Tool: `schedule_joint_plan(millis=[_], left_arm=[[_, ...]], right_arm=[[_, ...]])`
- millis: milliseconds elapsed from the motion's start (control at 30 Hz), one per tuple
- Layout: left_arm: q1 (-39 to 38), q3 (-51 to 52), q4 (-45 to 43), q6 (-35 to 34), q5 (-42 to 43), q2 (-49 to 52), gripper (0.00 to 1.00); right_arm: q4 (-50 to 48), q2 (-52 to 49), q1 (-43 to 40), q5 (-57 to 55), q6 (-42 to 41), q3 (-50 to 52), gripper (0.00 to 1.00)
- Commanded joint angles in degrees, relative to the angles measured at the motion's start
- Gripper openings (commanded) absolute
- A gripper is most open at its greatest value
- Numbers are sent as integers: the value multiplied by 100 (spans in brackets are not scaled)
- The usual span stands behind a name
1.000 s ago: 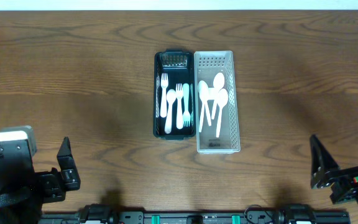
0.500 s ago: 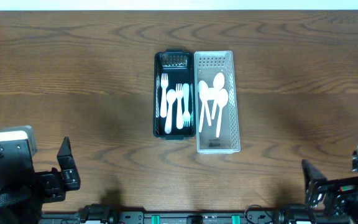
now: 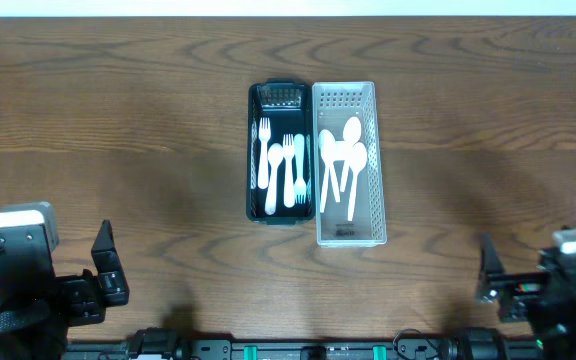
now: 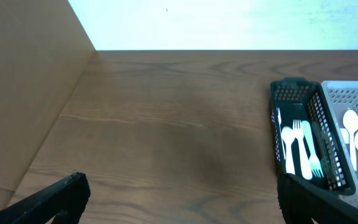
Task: Pack container
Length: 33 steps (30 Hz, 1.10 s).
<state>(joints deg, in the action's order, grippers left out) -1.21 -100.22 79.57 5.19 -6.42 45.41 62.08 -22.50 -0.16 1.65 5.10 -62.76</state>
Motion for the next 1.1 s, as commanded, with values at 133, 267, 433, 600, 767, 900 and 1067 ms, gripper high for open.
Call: schedule_joint_plan(millis=[133, 267, 433, 600, 767, 900, 1067], left_arm=[[28, -24, 17, 57, -31, 4, 98], [28, -24, 17, 57, -31, 4, 98], [28, -24, 17, 57, -31, 4, 98], [28, -24, 17, 57, -31, 4, 98], [28, -24, 17, 57, -28, 4, 98], [28, -26, 17, 57, -31, 4, 98], [28, -24, 17, 57, -28, 4, 98]], right_arm=[[-557, 509, -4, -76, 98, 1617, 99], [-986, 778, -2, -79, 98, 2422, 99], [-1366, 1110, -2, -79, 98, 3088, 99], [-1370, 1318, -2, -79, 98, 3508, 99], [-1447, 1405, -2, -76, 94, 3821, 99], [-1510, 1405, -2, -81, 96, 3952, 99], [-1519, 1410, -2, -79, 96, 4129, 99]])
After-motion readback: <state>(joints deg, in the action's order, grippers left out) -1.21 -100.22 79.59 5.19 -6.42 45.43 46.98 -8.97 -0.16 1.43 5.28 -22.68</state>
